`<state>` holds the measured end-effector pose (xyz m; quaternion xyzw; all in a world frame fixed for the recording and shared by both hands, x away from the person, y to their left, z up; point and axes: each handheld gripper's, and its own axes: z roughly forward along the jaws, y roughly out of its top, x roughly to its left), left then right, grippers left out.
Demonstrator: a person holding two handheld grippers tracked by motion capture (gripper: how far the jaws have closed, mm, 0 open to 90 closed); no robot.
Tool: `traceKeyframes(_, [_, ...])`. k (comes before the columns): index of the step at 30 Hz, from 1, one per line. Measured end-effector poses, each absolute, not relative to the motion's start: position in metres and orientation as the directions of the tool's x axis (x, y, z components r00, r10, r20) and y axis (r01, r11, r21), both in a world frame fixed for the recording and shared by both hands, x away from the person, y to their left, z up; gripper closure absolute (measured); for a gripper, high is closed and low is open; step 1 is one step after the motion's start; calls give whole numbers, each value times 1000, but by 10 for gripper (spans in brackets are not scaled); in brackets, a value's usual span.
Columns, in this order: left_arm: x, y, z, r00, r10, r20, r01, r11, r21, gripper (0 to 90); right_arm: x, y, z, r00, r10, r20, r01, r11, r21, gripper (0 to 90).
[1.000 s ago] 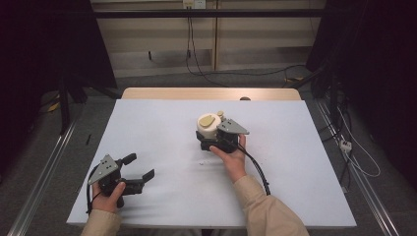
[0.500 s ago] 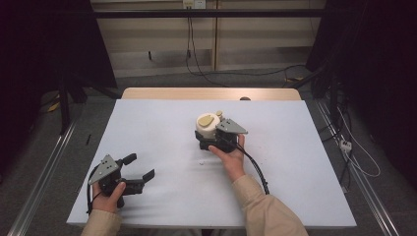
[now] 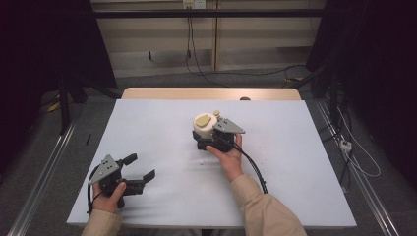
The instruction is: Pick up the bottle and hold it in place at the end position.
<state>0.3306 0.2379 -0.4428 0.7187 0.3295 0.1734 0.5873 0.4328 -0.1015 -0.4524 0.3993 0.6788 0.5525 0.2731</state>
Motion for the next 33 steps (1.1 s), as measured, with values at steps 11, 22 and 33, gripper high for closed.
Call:
traceKeyframes(11, [331, 238, -443, 724, 677, -136, 272, -99, 957, 48, 434, -99, -455, -538, 840, 71, 244, 74, 967, 70])
traceKeyframes(22, [331, 238, -443, 724, 676, -135, 271, -99, 958, 48, 434, -99, -457, -551, 832, 69, 255, 89, 963, 70])
traceKeyframes(33, [330, 236, -443, 727, 674, -131, 268, -103, 958, 49, 431, -104, -457, -553, 828, 92, 284, 83, 955, 66])
